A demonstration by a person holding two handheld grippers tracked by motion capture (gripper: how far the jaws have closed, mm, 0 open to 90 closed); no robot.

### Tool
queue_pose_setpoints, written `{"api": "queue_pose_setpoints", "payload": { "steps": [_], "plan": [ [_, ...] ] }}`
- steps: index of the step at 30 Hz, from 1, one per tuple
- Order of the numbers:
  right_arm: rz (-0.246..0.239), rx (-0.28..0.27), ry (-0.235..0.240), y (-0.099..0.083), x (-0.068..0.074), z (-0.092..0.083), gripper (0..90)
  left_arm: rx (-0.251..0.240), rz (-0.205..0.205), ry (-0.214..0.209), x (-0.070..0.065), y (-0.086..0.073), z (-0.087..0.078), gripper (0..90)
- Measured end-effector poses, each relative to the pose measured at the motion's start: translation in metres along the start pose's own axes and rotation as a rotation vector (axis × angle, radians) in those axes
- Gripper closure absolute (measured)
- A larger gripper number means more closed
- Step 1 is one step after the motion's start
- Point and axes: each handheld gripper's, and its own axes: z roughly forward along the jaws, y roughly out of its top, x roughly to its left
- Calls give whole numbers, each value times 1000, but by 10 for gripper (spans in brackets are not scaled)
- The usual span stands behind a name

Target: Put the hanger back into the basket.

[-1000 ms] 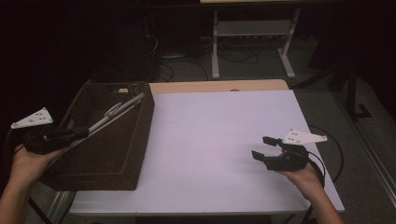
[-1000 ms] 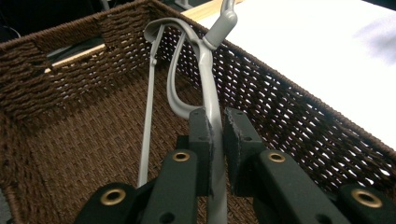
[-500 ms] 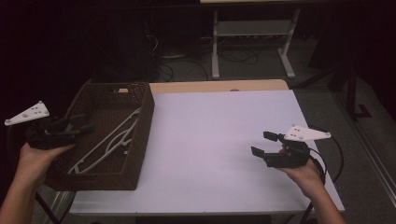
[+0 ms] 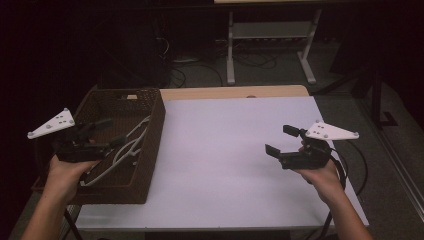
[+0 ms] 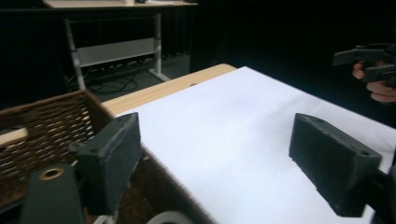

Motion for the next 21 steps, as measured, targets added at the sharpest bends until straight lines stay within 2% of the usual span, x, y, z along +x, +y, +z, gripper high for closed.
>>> {"api": "queue_pose_setpoints", "payload": {
  "steps": [11,14,16,21],
  "plan": [
    [-5,-47,4,15,4,5,37,-39,23,-66,-26,-3,31,108],
    [-3,-60,1,19,5,5,21,-43,20,-87,-30,-7,39,93],
    [-4,-71,0,21,5,5,16,-42,37,-90,-33,-10,45,81],
    [-3,-84,-2,24,4,6,14,-59,38,-103,-35,-18,57,55]
  ]
}}
